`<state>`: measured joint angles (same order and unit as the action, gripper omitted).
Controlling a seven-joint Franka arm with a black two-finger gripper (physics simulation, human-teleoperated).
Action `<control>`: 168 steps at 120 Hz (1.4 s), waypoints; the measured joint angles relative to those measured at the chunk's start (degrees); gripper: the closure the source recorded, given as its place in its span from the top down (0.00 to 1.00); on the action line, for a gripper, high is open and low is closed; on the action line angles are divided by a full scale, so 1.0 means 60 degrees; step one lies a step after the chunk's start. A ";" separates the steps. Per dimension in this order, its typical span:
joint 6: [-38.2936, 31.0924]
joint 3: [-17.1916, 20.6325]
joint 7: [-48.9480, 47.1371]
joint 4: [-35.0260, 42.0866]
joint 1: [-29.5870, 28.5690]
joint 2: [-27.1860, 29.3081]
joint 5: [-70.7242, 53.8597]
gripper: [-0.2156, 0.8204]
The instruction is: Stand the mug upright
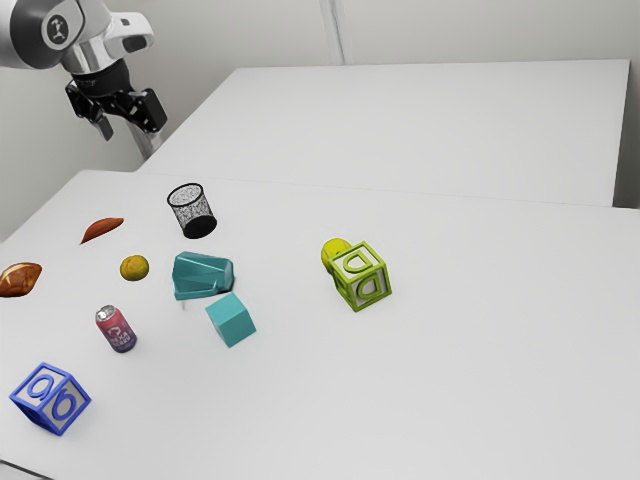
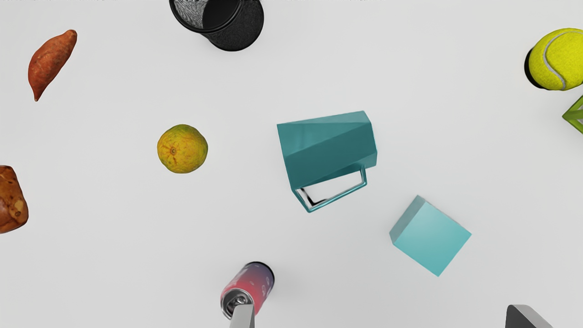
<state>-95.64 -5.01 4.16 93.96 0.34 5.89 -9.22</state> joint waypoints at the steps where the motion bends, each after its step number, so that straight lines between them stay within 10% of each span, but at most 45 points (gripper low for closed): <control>1: -0.0006 0.0000 0.0011 0.0000 -0.0001 -0.0001 0.0001 0.79; 47: -0.0507 -0.0130 0.0401 0.0333 -0.0687 -0.0114 0.0664 0.79; 92: -0.0663 -0.0136 0.1029 0.1381 -0.4180 -0.1713 0.4588 0.79; 168: -0.0931 -0.0542 0.2886 0.0661 -0.3733 -0.5048 0.7892 0.79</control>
<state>-101.22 -8.26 21.48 97.92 -22.06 -24.40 38.13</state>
